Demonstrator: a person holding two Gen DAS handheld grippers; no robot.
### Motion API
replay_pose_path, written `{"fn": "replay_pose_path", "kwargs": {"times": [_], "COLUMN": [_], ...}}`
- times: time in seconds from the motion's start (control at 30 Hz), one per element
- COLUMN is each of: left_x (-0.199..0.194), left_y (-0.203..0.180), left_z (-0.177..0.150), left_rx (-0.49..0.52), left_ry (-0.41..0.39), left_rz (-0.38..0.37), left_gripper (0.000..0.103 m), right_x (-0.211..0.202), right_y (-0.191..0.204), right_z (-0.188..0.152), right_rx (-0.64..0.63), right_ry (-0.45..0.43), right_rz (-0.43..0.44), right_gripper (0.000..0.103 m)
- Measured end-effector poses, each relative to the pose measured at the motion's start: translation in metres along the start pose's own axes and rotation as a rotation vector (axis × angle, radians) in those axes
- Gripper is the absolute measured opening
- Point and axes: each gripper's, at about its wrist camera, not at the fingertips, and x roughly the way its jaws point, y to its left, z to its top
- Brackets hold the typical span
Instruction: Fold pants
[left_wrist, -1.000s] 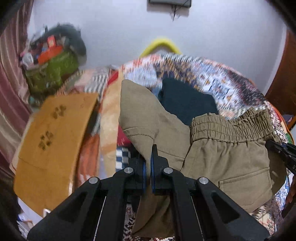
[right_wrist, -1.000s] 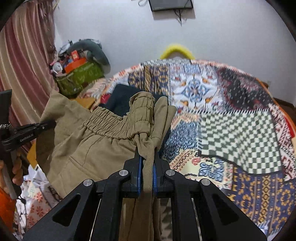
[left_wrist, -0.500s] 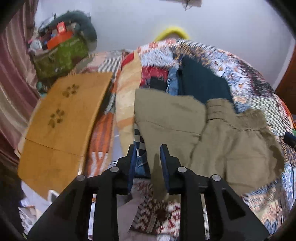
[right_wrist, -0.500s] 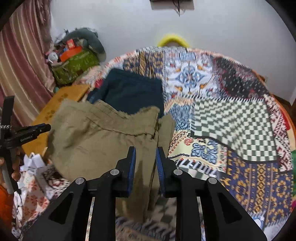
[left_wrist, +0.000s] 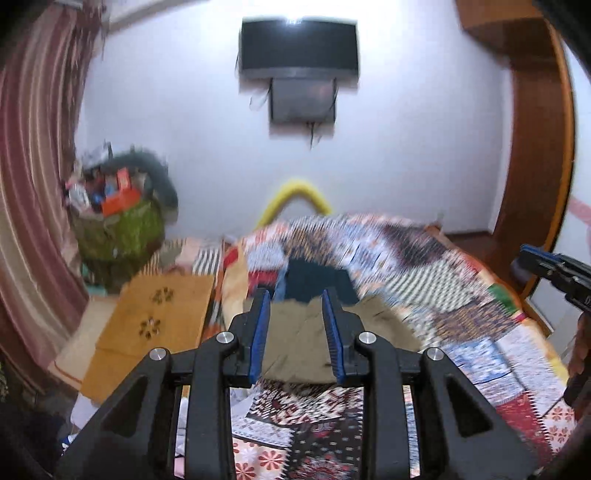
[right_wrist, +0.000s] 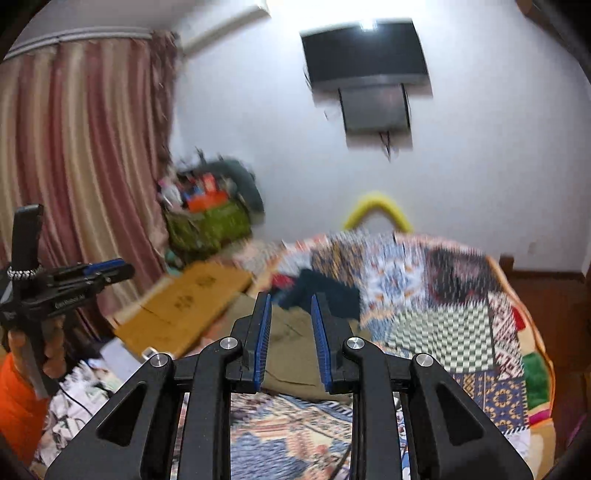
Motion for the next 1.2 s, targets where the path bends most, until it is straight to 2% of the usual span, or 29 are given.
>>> {"fn": "replay_pose_path", "kwargs": {"times": [0.1,0.23,0.3,0.33,0.4,0.43,0.47,0.5,0.53,0.6,0.77,1.2], "left_x": [-0.053,-0.108,-0.131,-0.136,-0.149,-0.155,-0.159,-0.163,-0.167,-0.169,-0.173,-0.169], "left_y": [-0.020,-0.042,-0.051,-0.053,-0.057,-0.060,-0.060,-0.062,-0.063,-0.063,-0.060,-0.061], "left_z": [-0.003,-0.016,-0.024,-0.027,-0.033,-0.036,-0.038,-0.041,-0.043,-0.047,-0.053,-0.059], "left_rx": [0.011,0.027,0.020,0.013,0.009,0.011,0.009,0.006,0.004,-0.003,-0.029,-0.027], "left_ry": [-0.096,-0.179,-0.210,-0.218,-0.238,-0.247,-0.256,-0.263,-0.266,-0.264,-0.263,-0.253], "left_rz": [-0.011,-0.012,-0.008,-0.007,-0.007,-0.002,0.003,0.008,0.010,0.010,0.005,-0.003], "left_gripper": [0.029,0.029,0.031,0.037,0.050,0.062,0.072,0.077,0.083,0.088,0.097,0.100], "right_x": [-0.043,-0.088,-0.105,-0.110,-0.118,-0.120,-0.122,-0.124,-0.126,-0.128,-0.134,-0.133], "right_y": [0.023,0.052,0.064,0.067,0.072,0.073,0.074,0.074,0.075,0.076,0.083,0.086], "right_z": [0.001,-0.006,-0.011,-0.014,-0.020,-0.023,-0.026,-0.029,-0.031,-0.034,-0.036,-0.042], "right_rx": [-0.022,-0.063,-0.073,-0.074,-0.059,-0.053,-0.048,-0.040,-0.029,-0.014,-0.049,-0.062], "right_ry": [-0.086,-0.172,-0.202,-0.209,-0.221,-0.223,-0.226,-0.232,-0.236,-0.240,-0.248,-0.241], "right_rz": [0.016,0.013,0.010,0.008,0.005,-0.001,-0.011,-0.021,-0.032,-0.054,-0.116,-0.131], "right_gripper": [0.020,0.020,0.021,0.022,0.034,0.038,0.048,0.057,0.063,0.083,0.101,0.102]}}
